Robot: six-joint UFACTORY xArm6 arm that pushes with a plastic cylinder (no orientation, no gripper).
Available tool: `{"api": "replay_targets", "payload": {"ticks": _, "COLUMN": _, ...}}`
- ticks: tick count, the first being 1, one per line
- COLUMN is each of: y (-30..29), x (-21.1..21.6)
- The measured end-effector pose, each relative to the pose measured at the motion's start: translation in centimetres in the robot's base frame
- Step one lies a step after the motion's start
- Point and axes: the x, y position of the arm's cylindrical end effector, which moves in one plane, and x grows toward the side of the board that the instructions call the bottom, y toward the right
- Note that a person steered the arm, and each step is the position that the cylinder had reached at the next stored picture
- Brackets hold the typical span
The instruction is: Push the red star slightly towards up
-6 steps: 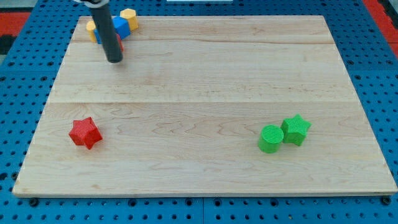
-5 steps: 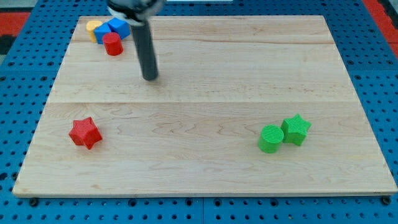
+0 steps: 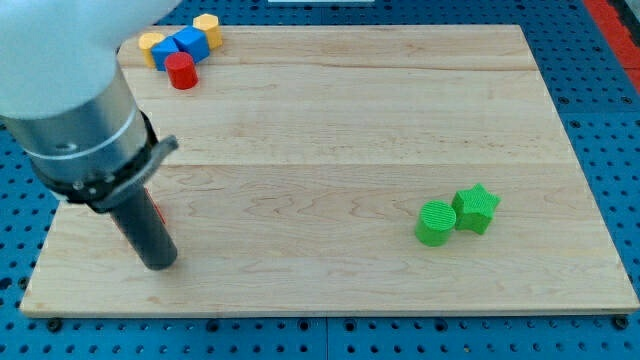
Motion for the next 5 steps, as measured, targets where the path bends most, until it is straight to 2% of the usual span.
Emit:
{"api": "replay_targets", "payload": {"ticks": 1, "y": -1.1, "x": -4.0}}
{"api": "replay_targets", "payload": {"ticks": 2, "y": 0.3, "x": -2.2}}
{"api": "replay_targets", "payload": {"ticks": 3, "y": 0.5, "x": 2.7}}
{"api": "replay_targets", "payload": {"ticks": 4, "y": -2.2, "x": 2.2}}
{"api": "replay_targets", "payload": {"ticks": 5, "y": -3.5, "x": -1.6}}
